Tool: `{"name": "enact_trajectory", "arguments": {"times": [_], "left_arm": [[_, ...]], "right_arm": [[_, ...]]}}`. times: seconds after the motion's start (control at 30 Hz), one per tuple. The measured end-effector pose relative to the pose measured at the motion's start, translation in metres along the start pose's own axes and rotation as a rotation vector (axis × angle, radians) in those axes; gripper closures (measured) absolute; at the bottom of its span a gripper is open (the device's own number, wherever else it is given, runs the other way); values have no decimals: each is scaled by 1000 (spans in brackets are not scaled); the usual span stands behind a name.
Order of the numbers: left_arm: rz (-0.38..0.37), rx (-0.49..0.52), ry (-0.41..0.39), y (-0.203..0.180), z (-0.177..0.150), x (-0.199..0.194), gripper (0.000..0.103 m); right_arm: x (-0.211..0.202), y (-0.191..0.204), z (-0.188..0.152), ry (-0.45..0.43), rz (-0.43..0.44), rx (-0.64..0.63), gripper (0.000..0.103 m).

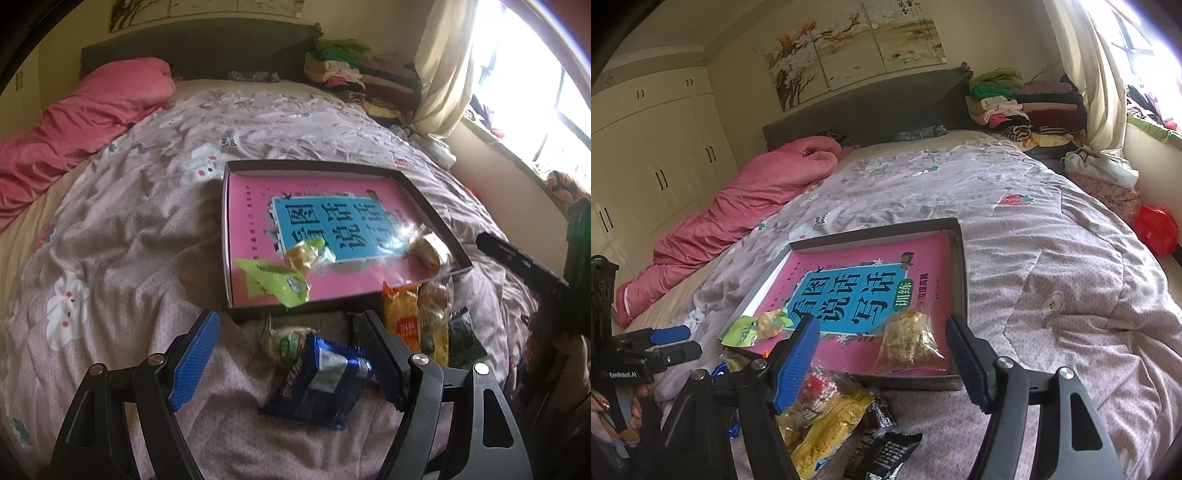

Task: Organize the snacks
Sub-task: 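Move both tools back toward the remaining snack pile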

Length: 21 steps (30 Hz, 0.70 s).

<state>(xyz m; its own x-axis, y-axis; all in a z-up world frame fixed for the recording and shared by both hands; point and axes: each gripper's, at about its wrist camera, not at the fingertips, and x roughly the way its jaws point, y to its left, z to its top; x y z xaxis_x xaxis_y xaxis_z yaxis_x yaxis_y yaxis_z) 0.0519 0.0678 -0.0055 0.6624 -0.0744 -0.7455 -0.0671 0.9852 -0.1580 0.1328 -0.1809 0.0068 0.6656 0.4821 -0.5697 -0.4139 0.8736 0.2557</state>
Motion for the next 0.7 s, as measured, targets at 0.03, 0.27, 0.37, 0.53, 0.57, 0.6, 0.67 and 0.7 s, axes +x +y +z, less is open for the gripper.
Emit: {"name": "enact_trajectory", "arguments": {"times": [0.03,0.27,0.37,0.53,0.57,0.6,0.67,0.7], "left_arm": [[-3,6,4,-1,-2,0,24],[-17,60,33,-14,-15,2,24],[-32,67,48,-17,-19,3,24],[-44,79,63,-21,-24,4,24],[-46,82,68,-22,-25,5,24],[-46,81,71,-21,-26,6,24],[-51,76,80,-21,-28,8,24],[-53,73,86,-20,-29,9,24]], "right_arm": [[0,1,-1,0,1,-1,33],[-4,7,-5,9,16,2,33],[-4,11,-7,21,26,6,33],[-4,20,-14,45,46,2,32],[-3,22,-15,50,48,-1,32],[-3,25,-17,54,49,-4,32],[-2,29,-20,66,55,-10,32],[-1,31,-21,73,58,-14,32]]}}
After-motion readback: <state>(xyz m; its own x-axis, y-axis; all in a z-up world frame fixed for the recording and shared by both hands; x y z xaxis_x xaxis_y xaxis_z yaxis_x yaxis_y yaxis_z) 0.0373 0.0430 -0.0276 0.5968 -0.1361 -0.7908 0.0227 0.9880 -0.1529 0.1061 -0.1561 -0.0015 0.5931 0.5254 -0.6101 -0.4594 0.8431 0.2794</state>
